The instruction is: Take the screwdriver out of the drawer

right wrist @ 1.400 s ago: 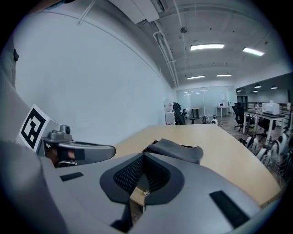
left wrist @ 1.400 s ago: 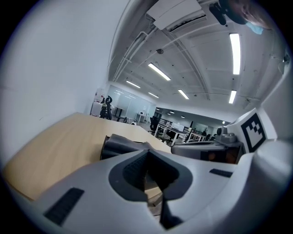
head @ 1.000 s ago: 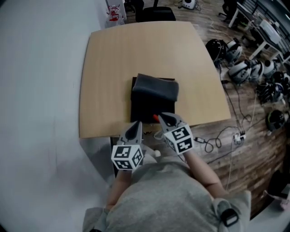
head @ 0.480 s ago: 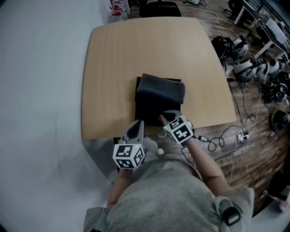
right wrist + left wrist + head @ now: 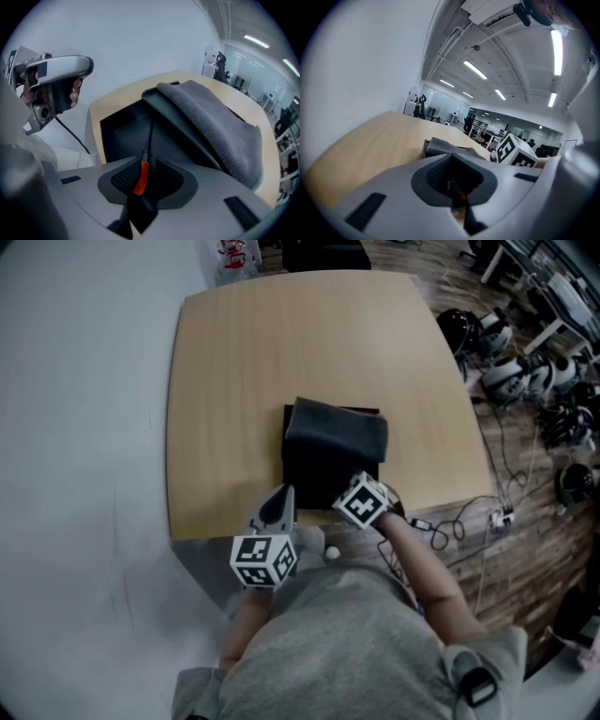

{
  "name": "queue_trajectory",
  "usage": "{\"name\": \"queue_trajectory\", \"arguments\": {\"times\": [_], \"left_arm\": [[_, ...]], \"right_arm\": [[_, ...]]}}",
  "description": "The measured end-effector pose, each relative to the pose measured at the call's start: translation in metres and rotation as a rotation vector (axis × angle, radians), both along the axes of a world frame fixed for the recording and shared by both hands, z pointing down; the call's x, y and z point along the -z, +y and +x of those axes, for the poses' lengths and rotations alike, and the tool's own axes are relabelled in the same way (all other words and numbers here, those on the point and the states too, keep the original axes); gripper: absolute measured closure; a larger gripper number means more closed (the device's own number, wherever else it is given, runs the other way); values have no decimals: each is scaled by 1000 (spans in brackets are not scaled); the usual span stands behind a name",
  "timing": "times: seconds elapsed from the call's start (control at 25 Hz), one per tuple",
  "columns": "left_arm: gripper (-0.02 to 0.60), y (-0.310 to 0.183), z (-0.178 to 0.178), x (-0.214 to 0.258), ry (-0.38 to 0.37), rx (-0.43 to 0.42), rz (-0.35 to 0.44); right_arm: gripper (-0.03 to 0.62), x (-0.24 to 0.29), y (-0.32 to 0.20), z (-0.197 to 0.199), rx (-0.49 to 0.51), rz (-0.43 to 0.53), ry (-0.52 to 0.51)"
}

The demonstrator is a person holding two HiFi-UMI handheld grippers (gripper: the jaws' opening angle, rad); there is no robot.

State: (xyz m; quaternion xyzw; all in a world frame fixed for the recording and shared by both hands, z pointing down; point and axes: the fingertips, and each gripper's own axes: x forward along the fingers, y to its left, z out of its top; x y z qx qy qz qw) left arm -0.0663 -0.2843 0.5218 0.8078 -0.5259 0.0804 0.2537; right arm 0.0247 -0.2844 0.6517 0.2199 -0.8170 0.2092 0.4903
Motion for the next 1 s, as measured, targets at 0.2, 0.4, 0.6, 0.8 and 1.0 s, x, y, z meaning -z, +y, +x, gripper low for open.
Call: {"name": "queue_trajectory", "arguments": {"times": [0.2, 0.4, 0.6, 0.8, 1.0], "left_arm": [[581, -13, -3, -2, 6, -2, 0], [581, -23, -10, -3, 10, 9, -5], [581, -25, -11, -3, 13, 20, -8], [581, -27, -11, -5, 16, 22, -9], [581, -22, -9, -3, 15, 27, -1]], "right_arm": [[473, -17, 10, -6, 76, -115, 60], [473, -28, 14, 1, 97, -178, 154], [473, -30, 18, -1, 71, -220, 129], [500, -29, 12, -19, 73, -202, 43], [507, -29, 13, -15, 64, -178, 54]]}}
